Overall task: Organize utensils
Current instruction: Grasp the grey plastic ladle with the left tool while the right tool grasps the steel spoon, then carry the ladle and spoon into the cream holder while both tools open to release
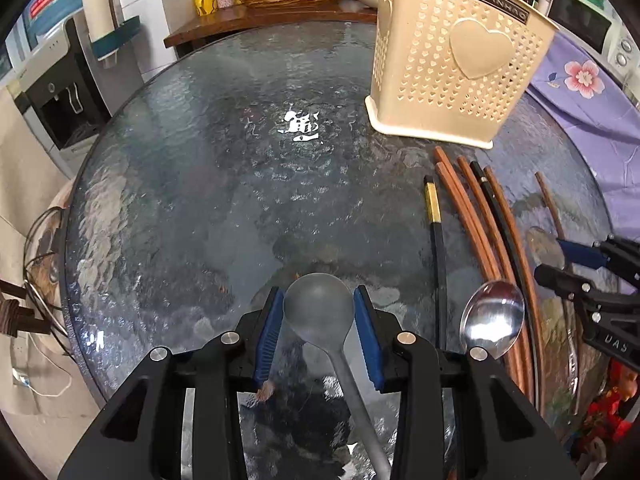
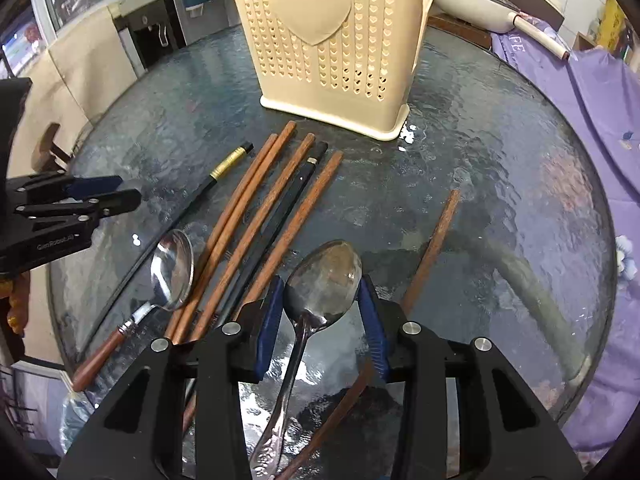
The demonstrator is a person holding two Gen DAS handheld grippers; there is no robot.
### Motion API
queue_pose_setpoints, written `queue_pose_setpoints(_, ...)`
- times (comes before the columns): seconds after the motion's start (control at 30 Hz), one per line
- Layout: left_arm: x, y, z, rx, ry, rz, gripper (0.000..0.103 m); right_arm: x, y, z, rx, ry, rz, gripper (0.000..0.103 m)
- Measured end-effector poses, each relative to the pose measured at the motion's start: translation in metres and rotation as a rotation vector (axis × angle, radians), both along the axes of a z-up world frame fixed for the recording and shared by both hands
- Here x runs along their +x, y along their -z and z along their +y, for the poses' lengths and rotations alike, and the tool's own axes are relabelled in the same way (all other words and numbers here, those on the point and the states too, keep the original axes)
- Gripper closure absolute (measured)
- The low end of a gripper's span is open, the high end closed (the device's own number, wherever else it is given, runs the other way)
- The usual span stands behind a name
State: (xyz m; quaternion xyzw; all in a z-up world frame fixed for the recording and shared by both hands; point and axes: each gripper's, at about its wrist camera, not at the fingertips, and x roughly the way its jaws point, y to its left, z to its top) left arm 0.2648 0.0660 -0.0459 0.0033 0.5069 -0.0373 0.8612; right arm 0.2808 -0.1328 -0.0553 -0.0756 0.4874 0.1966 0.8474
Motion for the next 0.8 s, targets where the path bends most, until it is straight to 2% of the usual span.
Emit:
queue_pose_setpoints(0.1, 0.005, -0.005, 0.002, -0.039, -0.009, -0.015, 0.068, -0.002, -0.009, -0.005, 0.038, 0.006, -0.034, 0.064)
queue_pose_setpoints(0.27, 0.0, -0.027, 0.002, -0.059, 0.003, -0.097, 0.068, -0.018, -0.04, -0.009, 0.033, 0.007, -0.184, 0.064)
queue_pose_setpoints(0.33, -0.006, -0.044, 0.003, -0.072, 0.007, -0.152, 0.068, -0.028, -0.058, -0.014, 0.054, 0.008, -0.252, 0.064)
queue_pose_setpoints(0.43, -0.019, -0.069, -0.002, -0.037, 0.023, -0.246, 0.068, -0.041, -0.081, -0.021, 0.087, 0.014, -0.325, 0.064)
queue_pose_setpoints(0.57, -0.031, -0.095, -0.007, -0.016, 0.04, -0.337, 0.068, -0.052, -0.096, -0.029, 0.113, 0.013, -0.367, 0.065)
queue_pose_setpoints(0.8, -0.037, -0.107, -0.013, -0.021, 0.045, -0.392, 0.068, -0.054, -0.105, -0.029, 0.123, 0.011, -0.389, 0.065)
